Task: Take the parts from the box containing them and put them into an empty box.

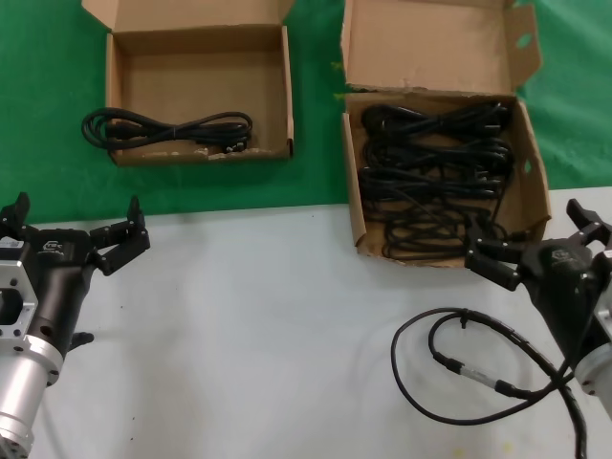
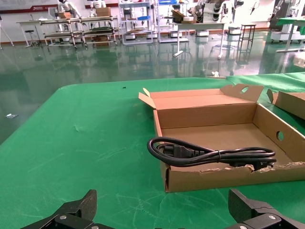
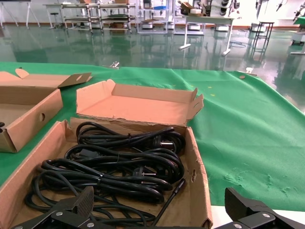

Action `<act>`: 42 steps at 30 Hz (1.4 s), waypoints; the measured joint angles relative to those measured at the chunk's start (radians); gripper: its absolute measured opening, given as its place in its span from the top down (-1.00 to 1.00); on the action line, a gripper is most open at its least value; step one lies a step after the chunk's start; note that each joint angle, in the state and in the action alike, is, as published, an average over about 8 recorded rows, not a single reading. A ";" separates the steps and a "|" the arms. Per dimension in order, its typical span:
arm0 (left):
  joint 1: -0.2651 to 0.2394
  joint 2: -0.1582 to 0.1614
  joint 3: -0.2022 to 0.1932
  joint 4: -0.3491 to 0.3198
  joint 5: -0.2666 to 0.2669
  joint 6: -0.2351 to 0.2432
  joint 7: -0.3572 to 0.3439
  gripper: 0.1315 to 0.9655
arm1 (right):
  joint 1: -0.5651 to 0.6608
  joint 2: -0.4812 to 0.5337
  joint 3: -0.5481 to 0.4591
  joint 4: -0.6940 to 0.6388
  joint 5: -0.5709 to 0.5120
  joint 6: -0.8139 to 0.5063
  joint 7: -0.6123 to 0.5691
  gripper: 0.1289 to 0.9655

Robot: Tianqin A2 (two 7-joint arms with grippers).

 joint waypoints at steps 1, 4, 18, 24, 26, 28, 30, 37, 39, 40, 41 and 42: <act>0.000 0.000 0.000 0.000 0.000 0.000 0.000 -1.00 | 0.000 0.000 0.000 0.000 0.000 0.000 0.000 -1.00; 0.000 0.000 0.000 0.000 0.000 0.000 0.000 -1.00 | 0.000 0.000 0.000 0.000 0.000 0.000 0.000 -1.00; 0.000 0.000 0.000 0.000 0.000 0.000 0.000 -1.00 | 0.000 0.000 0.000 0.000 0.000 0.000 0.000 -1.00; 0.000 0.000 0.000 0.000 0.000 0.000 0.000 -1.00 | 0.000 0.000 0.000 0.000 0.000 0.000 0.000 -1.00; 0.000 0.000 0.000 0.000 0.000 0.000 0.000 -1.00 | 0.000 0.000 0.000 0.000 0.000 0.000 0.000 -1.00; 0.000 0.000 0.000 0.000 0.000 0.000 0.000 -1.00 | 0.000 0.000 0.000 0.000 0.000 0.000 0.000 -1.00; 0.000 0.000 0.000 0.000 0.000 0.000 0.000 -1.00 | 0.000 0.000 0.000 0.000 0.000 0.000 0.000 -1.00; 0.000 0.000 0.000 0.000 0.000 0.000 0.000 -1.00 | 0.000 0.000 0.000 0.000 0.000 0.000 0.000 -1.00; 0.000 0.000 0.000 0.000 0.000 0.000 0.000 -1.00 | 0.000 0.000 0.000 0.000 0.000 0.000 0.000 -1.00; 0.000 0.000 0.000 0.000 0.000 0.000 0.000 -1.00 | 0.000 0.000 0.000 0.000 0.000 0.000 0.000 -1.00; 0.000 0.000 0.000 0.000 0.000 0.000 0.000 -1.00 | 0.000 0.000 0.000 0.000 0.000 0.000 0.000 -1.00; 0.000 0.000 0.000 0.000 0.000 0.000 0.000 -1.00 | 0.000 0.000 0.000 0.000 0.000 0.000 0.000 -1.00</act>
